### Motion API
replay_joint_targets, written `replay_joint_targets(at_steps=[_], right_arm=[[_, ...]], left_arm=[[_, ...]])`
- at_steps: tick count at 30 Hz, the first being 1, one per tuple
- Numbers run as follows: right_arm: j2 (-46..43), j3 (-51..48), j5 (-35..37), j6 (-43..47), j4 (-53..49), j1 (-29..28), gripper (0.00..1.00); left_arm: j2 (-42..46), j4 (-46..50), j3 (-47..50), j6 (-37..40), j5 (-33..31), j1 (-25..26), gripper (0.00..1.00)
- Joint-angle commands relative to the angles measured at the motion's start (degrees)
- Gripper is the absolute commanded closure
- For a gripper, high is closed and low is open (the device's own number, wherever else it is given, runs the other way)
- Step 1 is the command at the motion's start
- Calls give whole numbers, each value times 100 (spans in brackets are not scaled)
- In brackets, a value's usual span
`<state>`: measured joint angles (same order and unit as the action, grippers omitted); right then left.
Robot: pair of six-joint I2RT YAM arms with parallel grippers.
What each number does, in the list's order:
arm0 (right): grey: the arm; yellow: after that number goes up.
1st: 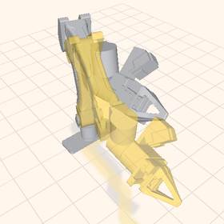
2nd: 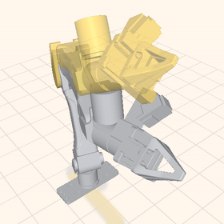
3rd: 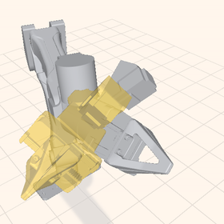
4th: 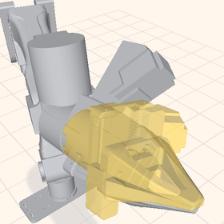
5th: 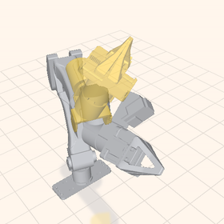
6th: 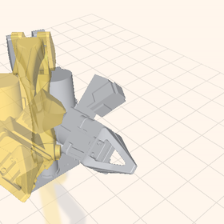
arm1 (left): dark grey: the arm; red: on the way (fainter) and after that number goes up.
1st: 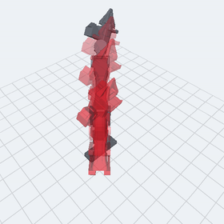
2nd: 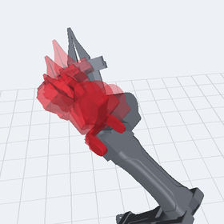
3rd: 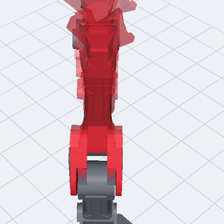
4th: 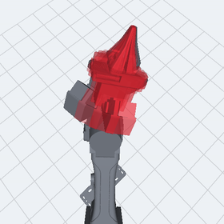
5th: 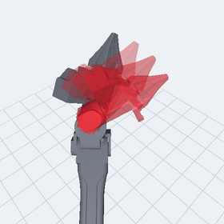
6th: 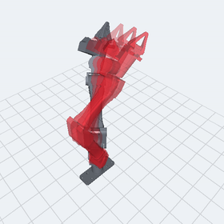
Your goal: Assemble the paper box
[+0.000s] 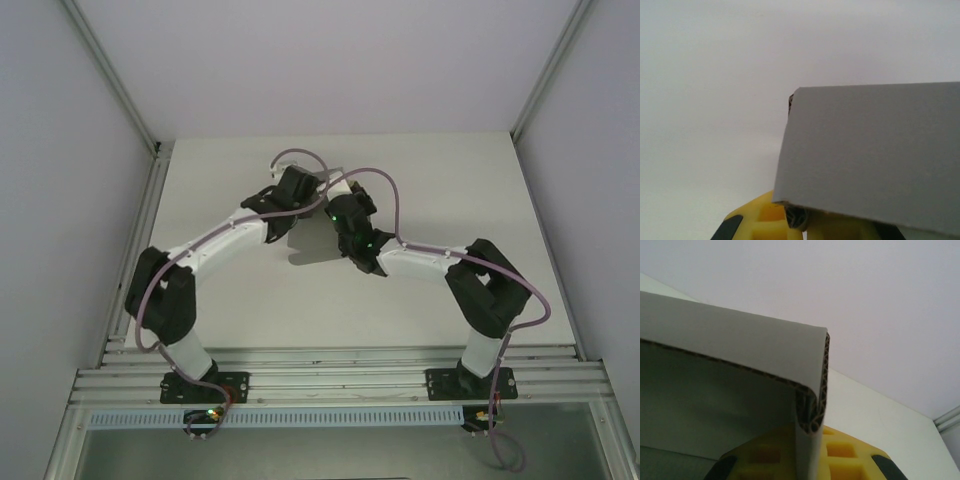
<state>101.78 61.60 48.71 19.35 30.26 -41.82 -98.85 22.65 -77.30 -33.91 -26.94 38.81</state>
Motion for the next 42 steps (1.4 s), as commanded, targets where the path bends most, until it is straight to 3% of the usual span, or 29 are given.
replay_joint_targets(at_steps=[1,3,6,10,11,13,17,19,25,33,36,38,42], right_arm=[[-186,88,2325,372,-24,377,100],[-254,102,2162,-11,-407,378,100],[-260,168,1989,-386,-889,377,100],[-368,53,1139,-819,-1198,380,100],[-420,36,895,-995,-1321,381,100],[-540,49,357,-1455,-1710,381,100],[-841,-159,-129,-1774,-1666,377,100],[-1011,-246,-463,-1857,-1664,377,100],[-1247,-335,-846,-2003,-1783,377,100],[-1168,-193,-811,-2221,-2011,382,100],[-1125,-149,-740,-2312,-2051,377,100],[-1101,-131,-737,-2376,-2082,377,100],[-1077,-105,-688,-2470,-2132,381,100]], left_arm=[[-608,2876,-215,-252,-2749,-524,100],[-743,2919,-308,-272,-2341,-589,100],[-455,2101,-12,29,-1556,-559,100],[328,254,788,701,299,-577,100],[518,-154,1020,681,694,-591,99],[858,-939,1427,685,1453,-661,85],[1237,-1387,1744,699,1718,-689,73],[1327,-1391,1784,756,1757,-700,59],[1452,-1927,2029,674,2479,-787,54],[1633,-2590,2265,702,3345,-733,45],[1684,-2589,2262,772,3362,-681,36],[1706,-2587,2270,799,3414,-655,34],[1782,-2593,2263,841,3501,-579,19]])
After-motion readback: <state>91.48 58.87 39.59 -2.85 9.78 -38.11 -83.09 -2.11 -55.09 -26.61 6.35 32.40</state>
